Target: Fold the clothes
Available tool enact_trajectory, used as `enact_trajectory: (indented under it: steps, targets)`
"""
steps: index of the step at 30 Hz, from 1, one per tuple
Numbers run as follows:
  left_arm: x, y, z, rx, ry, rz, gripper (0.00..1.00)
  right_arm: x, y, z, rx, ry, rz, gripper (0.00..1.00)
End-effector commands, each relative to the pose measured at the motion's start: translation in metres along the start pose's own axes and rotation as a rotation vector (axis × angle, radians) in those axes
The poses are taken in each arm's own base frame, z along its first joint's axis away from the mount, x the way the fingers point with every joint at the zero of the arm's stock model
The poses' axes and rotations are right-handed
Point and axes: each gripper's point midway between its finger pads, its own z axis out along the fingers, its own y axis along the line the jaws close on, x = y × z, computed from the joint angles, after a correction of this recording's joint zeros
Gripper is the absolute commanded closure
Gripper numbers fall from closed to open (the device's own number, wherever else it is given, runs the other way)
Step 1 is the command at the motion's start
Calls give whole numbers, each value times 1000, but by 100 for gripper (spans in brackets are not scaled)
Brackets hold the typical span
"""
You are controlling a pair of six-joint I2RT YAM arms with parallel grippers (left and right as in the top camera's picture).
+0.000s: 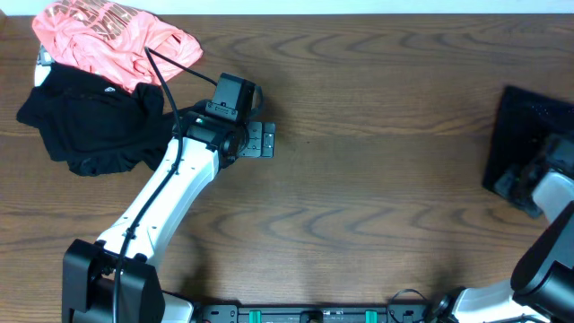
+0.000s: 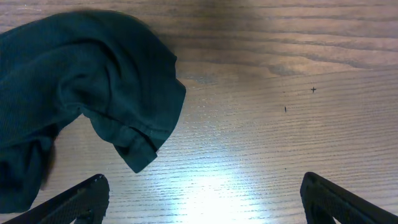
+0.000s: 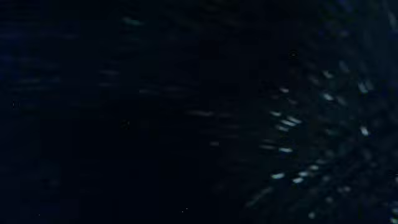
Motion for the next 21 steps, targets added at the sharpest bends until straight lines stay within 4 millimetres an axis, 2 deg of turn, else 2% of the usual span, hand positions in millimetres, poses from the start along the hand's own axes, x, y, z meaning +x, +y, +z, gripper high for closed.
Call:
enact_trajectory:
  steps: [1, 8, 13, 17, 21]
  targets:
    - [0, 0, -1, 0, -1, -12, 2, 31, -24, 18, 48, 112, 62, 99]
    - [0, 0, -1, 0, -1, -12, 2, 29, -39, 19, 88, 107, 129, 99]
    - [-1, -1, -1, 1, -5, -11, 2, 39, -26, 17, -19, 169, 146, 99]
    - [-2, -1, 1, 1, -5, -12, 2, 36, -6, -1, -134, 183, 139, 99]
    - [-1, -1, 3, -1, 1, -12, 2, 16, 5, -40, -218, 141, 139, 99]
